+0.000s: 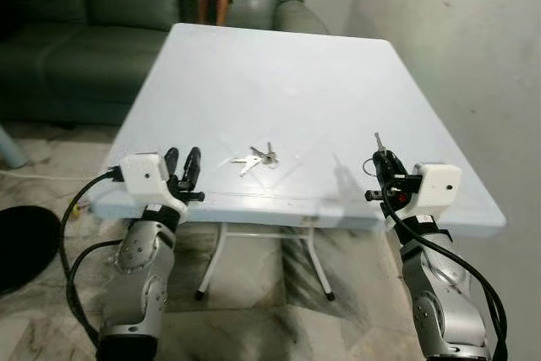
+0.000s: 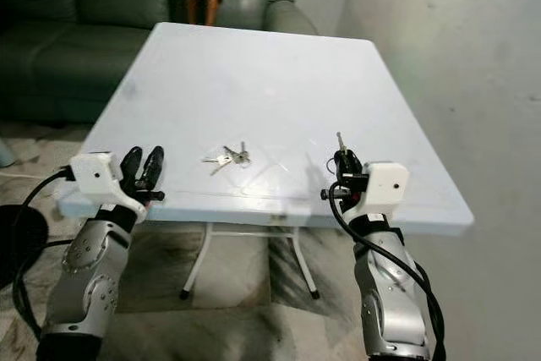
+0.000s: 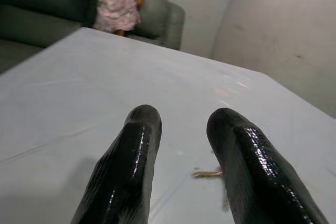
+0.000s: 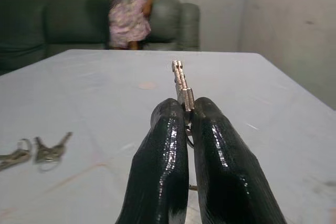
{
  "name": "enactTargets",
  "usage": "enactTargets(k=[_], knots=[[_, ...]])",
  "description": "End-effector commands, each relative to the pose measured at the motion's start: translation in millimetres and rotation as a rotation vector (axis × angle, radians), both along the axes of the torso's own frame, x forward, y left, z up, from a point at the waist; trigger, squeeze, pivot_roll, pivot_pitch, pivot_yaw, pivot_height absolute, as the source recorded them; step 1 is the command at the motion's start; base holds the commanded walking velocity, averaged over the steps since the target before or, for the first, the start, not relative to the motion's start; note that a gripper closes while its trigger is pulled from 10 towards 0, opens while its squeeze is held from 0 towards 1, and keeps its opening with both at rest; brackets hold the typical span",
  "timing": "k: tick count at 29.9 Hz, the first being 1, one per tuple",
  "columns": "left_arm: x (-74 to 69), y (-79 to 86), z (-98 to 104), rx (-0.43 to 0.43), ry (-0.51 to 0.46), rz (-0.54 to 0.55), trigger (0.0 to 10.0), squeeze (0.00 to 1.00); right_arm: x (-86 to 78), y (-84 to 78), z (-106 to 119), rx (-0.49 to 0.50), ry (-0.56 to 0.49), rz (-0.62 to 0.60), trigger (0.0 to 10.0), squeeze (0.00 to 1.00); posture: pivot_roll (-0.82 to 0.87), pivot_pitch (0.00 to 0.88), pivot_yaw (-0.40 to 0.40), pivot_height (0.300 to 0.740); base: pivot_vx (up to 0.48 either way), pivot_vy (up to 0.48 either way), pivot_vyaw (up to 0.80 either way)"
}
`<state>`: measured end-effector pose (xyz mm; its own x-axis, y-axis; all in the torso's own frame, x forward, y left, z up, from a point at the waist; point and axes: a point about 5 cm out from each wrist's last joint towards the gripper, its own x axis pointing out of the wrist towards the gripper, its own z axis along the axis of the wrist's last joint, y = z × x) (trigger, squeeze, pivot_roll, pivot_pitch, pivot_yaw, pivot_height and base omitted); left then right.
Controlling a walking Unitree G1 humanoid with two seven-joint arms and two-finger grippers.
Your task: Hang keys on a hook
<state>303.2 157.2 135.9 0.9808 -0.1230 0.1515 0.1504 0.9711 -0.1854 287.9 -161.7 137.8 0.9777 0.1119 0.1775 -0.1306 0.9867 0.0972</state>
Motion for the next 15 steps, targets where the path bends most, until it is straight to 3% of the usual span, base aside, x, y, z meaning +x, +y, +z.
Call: enactTargets(k=[1,7,15], knots=[[3.8,-3.1,-1,0.004,0.013,-0.03,10.0,0.0,2.0,4.9,1,0.002,0.003,0.005,10.0,0.0,0.15,0.0,-0.076,0.736,0.0,0.0,-0.76],[13.5,5.0,2,-0.009,0.014,0.011,10.0,0.0,4.0,6.7,2,0.022,0.01,0.006,10.0,0.0,0.14,0.0,-0.078,0.736,0.0,0.0,-0.76],[13.3,-2.4,-4,-0.009,0.021,-0.006,10.0,0.0,8.5,-0.5,4,0.001,0.006,-0.018,10.0,0.0,0.13,0.0,-0.087,0.736,0.0,0.0,-0.76]])
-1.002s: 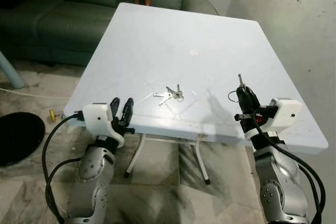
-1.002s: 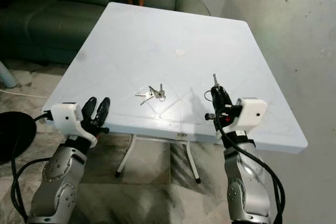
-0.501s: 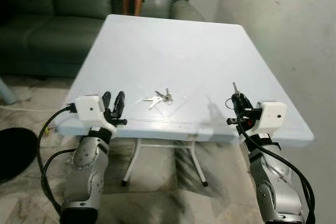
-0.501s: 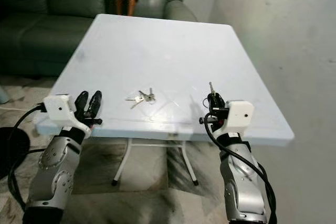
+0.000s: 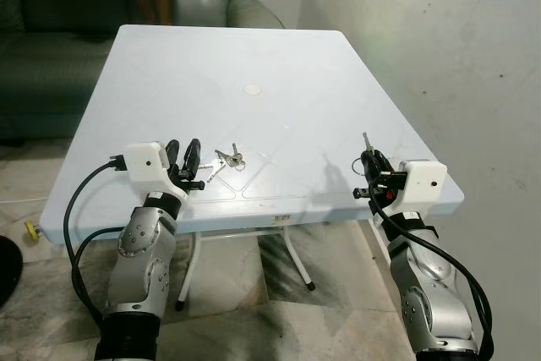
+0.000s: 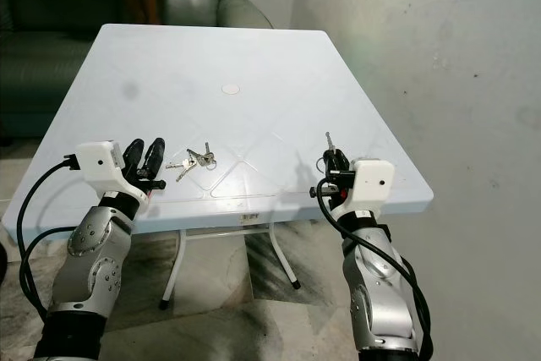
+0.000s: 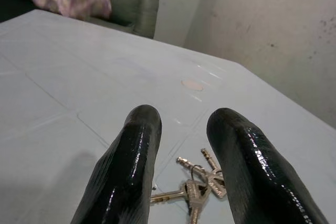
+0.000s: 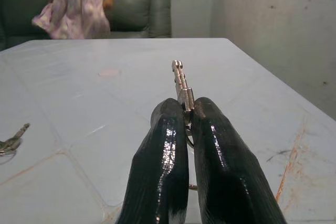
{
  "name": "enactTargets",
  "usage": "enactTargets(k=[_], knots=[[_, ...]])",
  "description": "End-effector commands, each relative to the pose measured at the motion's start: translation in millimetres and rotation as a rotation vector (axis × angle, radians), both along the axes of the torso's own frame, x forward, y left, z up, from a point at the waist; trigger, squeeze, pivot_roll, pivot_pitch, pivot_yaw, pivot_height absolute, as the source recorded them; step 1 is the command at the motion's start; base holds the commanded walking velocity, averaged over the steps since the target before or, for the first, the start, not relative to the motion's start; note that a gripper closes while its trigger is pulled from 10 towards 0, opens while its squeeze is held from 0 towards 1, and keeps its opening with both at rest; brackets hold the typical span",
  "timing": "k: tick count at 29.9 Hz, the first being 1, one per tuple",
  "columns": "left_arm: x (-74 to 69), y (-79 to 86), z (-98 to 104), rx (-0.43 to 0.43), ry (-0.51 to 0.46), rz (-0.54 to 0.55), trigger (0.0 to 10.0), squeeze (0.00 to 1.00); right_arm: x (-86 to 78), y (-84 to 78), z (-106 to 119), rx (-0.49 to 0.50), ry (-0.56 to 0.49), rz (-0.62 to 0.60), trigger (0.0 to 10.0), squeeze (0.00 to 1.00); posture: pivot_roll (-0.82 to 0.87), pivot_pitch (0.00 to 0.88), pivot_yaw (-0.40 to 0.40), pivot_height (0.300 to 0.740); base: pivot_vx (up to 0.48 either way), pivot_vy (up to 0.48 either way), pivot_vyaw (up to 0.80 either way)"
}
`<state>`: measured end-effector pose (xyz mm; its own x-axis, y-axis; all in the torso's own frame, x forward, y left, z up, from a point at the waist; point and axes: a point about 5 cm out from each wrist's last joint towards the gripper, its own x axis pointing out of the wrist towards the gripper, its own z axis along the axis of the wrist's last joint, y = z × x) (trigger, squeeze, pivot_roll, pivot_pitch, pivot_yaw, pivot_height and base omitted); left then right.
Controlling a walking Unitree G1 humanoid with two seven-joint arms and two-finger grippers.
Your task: Hang keys on a hook
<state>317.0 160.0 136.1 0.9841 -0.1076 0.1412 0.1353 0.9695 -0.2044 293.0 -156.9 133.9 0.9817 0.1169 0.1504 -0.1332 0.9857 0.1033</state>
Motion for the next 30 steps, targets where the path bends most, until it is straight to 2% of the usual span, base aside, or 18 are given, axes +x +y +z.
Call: enactTargets(k=[1,6,9,16,21,23,25,30], knots=[[-0.5,-6.0,-4,0.012,0.008,-0.021,10.0,0.0,3.7,-5.5,8,-0.002,-0.022,-0.023,10.0,0.0,0.13,0.0,-0.087,0.736,0.0,0.0,-0.76],[3.6,-7.6,-2,0.003,0.001,-0.021,10.0,0.0,5.1,-6.5,6,-0.016,-0.018,-0.024,10.0,0.0,0.13,0.0,-0.089,0.736,0.0,0.0,-0.75],[5.4,-7.4,-1,-0.03,-0.009,-0.011,10.0,0.0,4.8,-8.5,4,-0.016,-0.014,-0.031,10.0,0.0,0.12,0.0,-0.084,0.736,0.0,0.0,-0.75],[6.1,-16.1,-2,-0.007,-0.013,-0.05,10.0,0.0,5.2,-11.5,5,-0.012,-0.018,-0.059,10.0,0.0,0.11,0.0,-0.072,0.736,0.0,0.0,-0.75],[9.5,-15.1,-1,0.012,-0.005,-0.03,10.0,0.0,6.1,-9.8,4,-0.01,-0.019,-0.059,10.0,0.0,0.12,0.0,-0.067,0.736,0.0,-0.279,-0.75],[9.9,-12.9,-1,-0.028,-0.002,-0.021,10.0,0.0,5.8,-9.4,3,-0.008,-0.017,-0.058,10.0,0.0,0.12,0.0,-0.067,0.736,0.0,0.0,-0.74],[10.0,-11.2,-3,0.011,0.009,-0.006,10.0,0.0,5.2,-9.0,2,-0.007,-0.014,-0.057,10.0,0.0,0.12,0.0,-0.067,0.736,0.0,0.0,-0.74],[9.3,-7.9,-7,0.011,0.03,0.029,10.0,0.0,4.7,-8.9,1,-0.006,-0.009,-0.057,10.0,0.0,0.12,0.0,-0.071,0.736,0.0,0.0,-0.74]])
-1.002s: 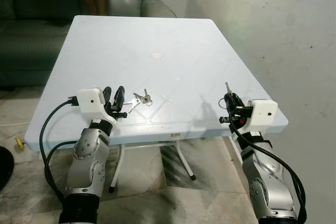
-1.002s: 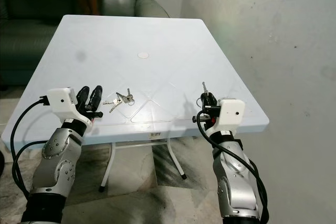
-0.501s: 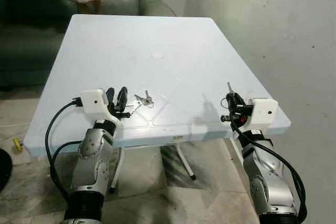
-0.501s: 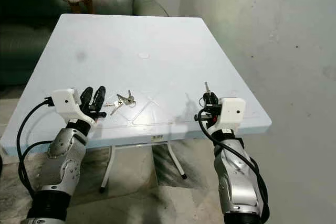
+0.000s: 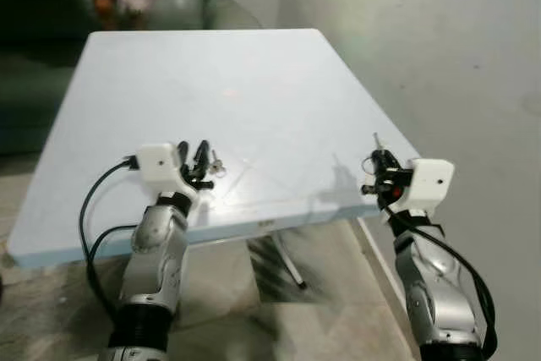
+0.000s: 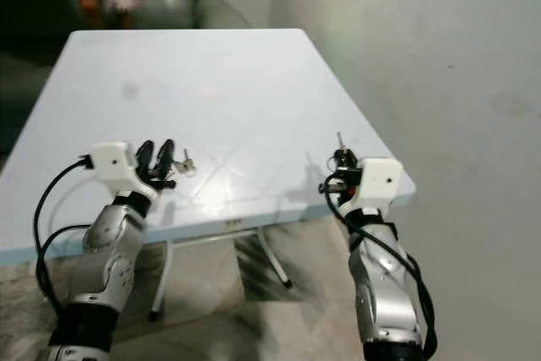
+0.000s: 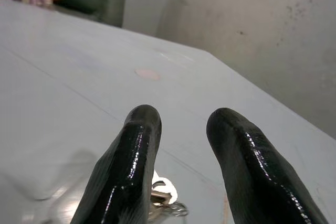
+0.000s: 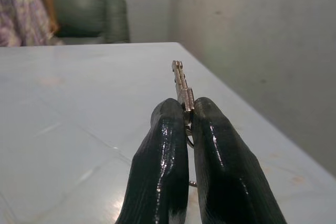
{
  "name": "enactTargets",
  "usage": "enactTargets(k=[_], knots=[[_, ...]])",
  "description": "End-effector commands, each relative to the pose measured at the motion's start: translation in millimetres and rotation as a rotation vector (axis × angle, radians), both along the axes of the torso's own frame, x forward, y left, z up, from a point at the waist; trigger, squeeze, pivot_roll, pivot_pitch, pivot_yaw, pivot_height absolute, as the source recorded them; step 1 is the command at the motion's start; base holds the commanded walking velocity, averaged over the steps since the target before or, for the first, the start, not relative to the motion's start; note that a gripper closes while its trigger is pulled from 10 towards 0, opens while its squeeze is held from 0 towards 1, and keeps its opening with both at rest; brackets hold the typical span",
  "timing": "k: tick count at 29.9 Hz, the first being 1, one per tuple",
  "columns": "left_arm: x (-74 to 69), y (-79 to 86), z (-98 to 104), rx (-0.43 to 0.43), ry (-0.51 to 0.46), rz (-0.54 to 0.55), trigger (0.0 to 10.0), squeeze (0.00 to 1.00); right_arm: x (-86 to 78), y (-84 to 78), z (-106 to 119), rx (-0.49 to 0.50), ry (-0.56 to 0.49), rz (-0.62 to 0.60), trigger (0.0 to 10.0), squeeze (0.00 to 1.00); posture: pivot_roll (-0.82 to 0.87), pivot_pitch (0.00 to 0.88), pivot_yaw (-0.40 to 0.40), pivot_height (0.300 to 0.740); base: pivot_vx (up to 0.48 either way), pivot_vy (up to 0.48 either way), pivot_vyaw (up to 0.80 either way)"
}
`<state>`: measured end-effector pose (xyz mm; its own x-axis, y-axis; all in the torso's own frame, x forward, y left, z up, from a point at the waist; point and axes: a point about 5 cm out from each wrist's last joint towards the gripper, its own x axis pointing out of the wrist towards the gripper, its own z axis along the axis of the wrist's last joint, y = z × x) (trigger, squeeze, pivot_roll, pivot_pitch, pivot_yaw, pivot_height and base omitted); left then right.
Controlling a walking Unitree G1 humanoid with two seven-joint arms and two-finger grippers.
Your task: Hang keys on a hook
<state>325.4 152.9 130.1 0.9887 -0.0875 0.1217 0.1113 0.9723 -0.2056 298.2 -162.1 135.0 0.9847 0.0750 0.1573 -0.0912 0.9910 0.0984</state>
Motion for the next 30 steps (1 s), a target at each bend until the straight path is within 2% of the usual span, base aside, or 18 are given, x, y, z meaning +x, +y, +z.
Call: enactTargets(k=[1,7,30], knots=[[0.9,-0.5,-3.6,0.002,0.031,0.018,10.0,0.0,-0.2,-2.3,-0.2,-0.002,0.001,-0.007,10.0,0.0,0.13,0.0,-0.075,0.736,0.0,0.0,-0.74],[1.3,-0.9,-4.7,-0.018,0.042,0.022,10.0,0.0,0.1,-1.5,-0.7,-0.007,0.004,0.004,10.0,0.0,0.13,0.0,-0.081,0.736,0.0,0.0,-0.74],[-1.0,-6.2,-11.1,-0.003,0.082,0.034,10.0,0.0,-0.6,-0.1,-1.9,-0.015,0.011,0.021,10.0,0.0,0.13,0.0,-0.091,0.736,0.0,0.0,-0.74]])
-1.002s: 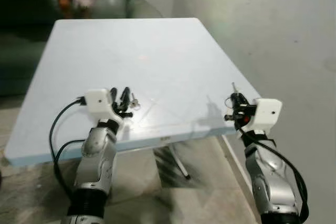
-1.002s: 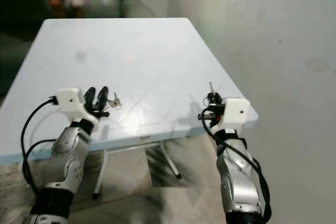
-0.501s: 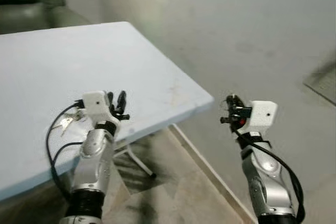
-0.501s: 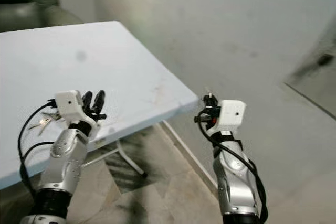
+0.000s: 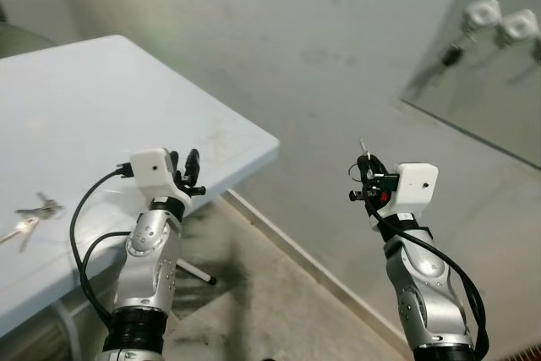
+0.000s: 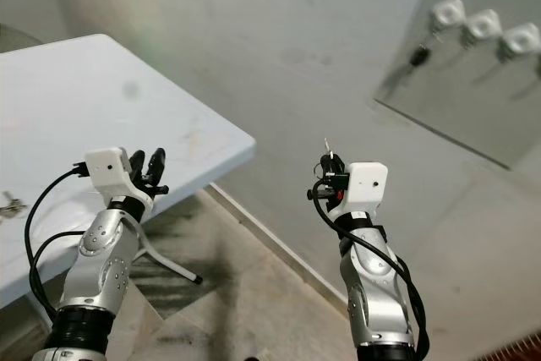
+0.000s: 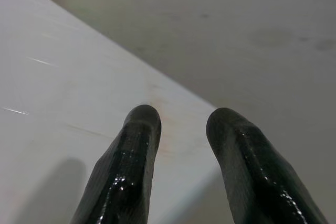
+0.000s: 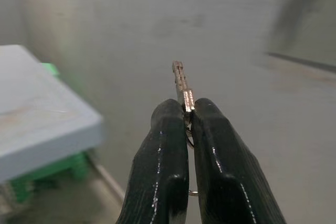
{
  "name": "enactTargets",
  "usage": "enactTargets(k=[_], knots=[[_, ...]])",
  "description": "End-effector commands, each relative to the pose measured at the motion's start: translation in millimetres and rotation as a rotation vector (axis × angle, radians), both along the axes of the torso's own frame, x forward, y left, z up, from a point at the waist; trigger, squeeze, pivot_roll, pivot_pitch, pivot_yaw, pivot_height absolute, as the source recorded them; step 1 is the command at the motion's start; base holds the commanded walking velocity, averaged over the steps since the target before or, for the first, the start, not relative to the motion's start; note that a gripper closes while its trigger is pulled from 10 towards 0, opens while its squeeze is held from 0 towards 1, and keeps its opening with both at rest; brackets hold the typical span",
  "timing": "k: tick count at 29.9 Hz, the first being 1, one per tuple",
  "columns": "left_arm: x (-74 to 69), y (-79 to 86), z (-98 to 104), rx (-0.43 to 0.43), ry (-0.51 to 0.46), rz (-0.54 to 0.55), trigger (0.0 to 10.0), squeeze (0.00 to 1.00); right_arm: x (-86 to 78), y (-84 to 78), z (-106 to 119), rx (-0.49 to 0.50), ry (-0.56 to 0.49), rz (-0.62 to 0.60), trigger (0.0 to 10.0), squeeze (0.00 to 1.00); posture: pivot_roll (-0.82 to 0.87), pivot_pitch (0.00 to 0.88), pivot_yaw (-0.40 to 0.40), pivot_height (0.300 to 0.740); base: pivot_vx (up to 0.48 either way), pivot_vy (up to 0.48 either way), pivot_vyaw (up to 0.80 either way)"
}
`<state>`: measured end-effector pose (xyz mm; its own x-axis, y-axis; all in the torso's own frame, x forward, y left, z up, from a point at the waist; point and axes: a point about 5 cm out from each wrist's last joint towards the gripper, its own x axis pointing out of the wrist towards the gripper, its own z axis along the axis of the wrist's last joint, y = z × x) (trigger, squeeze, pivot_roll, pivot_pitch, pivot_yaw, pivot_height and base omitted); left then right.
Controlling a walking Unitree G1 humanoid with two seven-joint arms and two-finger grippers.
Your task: Hang keys on a hook
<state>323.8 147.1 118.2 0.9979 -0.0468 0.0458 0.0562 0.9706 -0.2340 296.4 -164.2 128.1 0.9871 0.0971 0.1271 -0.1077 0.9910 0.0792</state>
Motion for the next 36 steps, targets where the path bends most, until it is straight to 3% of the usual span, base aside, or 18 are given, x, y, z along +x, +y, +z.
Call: enactTargets(k=[1,20,32,36], knots=[[0.4,-1.0,1,0.02,0.005,-0.006,10.0,0.0,1.2,2.0,5,0.007,-0.017,0.003,10.0,0.0,0.13,0.0,-0.091,0.736,0.0,0.0,-0.74],[-6.7,-3.0,-7,0.029,0.043,0.008,10.0,0.0,-4.2,-0.1,1,-0.005,0.0,0.002,10.0,0.0,0.13,0.0,-0.098,0.736,0.0,0.0,-0.74],[-10.8,-13.5,-10,0.049,0.067,-0.019,10.0,0.0,-5.5,-0.5,0,-0.003,0.01,-0.005,10.0,0.0,0.13,0.0,-0.098,0.736,0.0,0.0,-0.69],[-13.0,-17.3,-12,0.051,0.091,-0.038,10.0,0.0,-4.3,1.4,-7,0.024,0.099,-0.062,10.0,0.0,0.13,0.0,-0.094,0.736,0.0,0.0,0.0]])
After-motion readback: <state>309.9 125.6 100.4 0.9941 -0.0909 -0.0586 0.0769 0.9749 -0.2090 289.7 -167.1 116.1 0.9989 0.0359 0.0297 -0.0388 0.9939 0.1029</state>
